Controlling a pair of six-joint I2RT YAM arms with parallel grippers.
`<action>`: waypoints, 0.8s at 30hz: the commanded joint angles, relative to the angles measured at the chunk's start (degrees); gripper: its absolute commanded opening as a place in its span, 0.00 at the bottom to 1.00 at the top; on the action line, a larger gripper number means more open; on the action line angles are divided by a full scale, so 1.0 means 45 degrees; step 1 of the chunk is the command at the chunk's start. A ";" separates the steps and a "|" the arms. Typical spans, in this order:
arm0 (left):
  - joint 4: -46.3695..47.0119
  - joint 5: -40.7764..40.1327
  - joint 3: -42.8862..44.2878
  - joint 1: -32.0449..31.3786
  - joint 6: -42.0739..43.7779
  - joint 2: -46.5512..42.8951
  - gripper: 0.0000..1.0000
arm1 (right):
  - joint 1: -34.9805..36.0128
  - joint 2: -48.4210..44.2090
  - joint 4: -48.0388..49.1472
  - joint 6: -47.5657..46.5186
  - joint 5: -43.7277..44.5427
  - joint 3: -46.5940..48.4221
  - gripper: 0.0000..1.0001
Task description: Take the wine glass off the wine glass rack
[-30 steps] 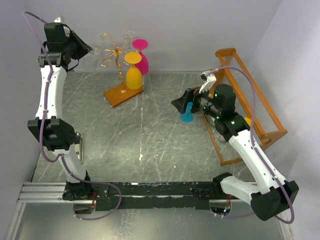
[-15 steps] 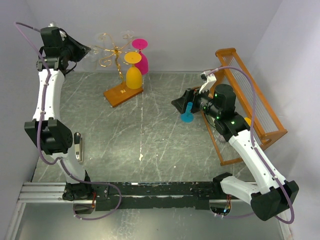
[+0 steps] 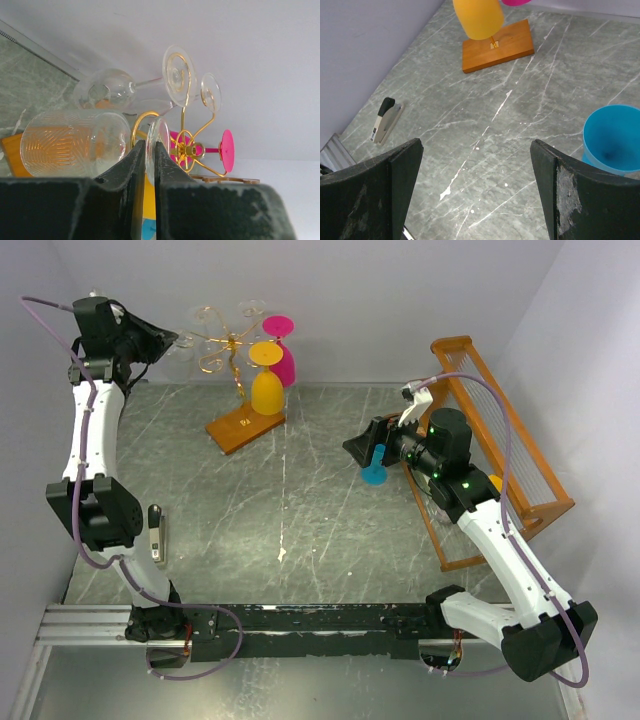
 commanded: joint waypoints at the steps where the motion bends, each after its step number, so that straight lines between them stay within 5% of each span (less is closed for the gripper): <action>1: 0.1518 0.0306 0.0448 0.0301 -0.0490 -0.0165 0.07 | 0.0018 -0.0198 0.0181 -0.0053 0.0092 -0.0063 0.90; 24: 0.2824 0.2372 0.1394 0.0297 -0.1650 0.1060 0.07 | 0.0017 -0.0300 0.0223 -0.0017 0.0160 -0.0100 0.92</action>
